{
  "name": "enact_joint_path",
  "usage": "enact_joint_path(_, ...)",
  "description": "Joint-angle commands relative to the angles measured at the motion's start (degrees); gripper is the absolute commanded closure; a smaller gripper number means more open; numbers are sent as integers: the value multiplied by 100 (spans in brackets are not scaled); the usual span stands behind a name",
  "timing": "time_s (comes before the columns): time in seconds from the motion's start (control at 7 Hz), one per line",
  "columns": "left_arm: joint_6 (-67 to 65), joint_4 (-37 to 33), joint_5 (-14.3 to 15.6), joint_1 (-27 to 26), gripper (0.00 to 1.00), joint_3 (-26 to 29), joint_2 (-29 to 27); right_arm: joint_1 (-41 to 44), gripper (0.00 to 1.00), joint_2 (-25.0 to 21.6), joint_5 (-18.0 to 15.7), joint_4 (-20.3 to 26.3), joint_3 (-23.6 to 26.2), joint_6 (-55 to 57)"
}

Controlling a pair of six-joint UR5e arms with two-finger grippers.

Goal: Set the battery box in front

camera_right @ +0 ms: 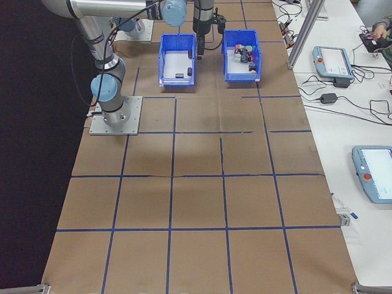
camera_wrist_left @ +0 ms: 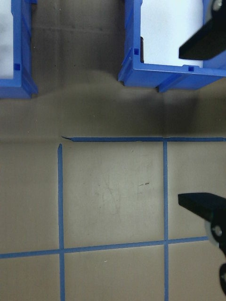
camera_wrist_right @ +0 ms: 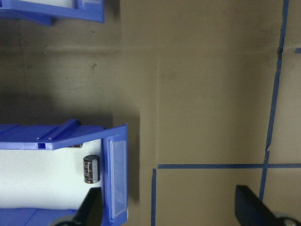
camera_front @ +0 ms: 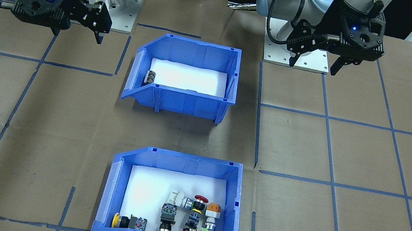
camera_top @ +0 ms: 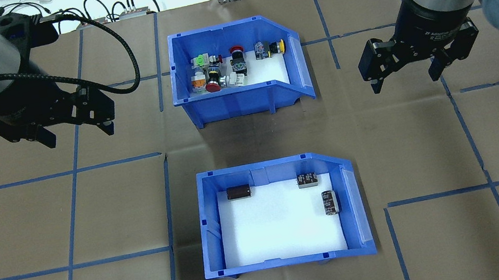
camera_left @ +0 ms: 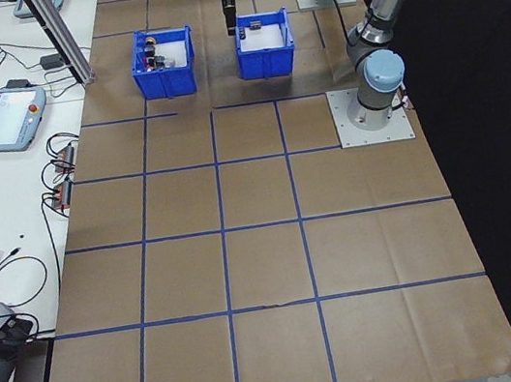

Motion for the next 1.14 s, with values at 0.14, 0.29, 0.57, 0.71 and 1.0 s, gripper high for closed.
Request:
enact_joint_path(0.14,-200,31,-50,0,1,-46,23,7,0,47,27,-58,-38,-295)
enact_joint_path(0.29,-976,40,-51,-9,1,-203,75,7,0,230,27,-128,-169,-627)
enact_joint_path(0.57,-2741,40,-51,-44,1,-728,390,7,0,809,27,-59,-800,-1433)
enact_joint_path(0.71,-3768,40,-60,-87,1,-975,505,16,0,1117,88,-67,-1090,-2013)
enact_joint_path(1.0,-6184,48,-217,-708,1,-1424,725,51,0,1610,97,-94,-1548,-3384)
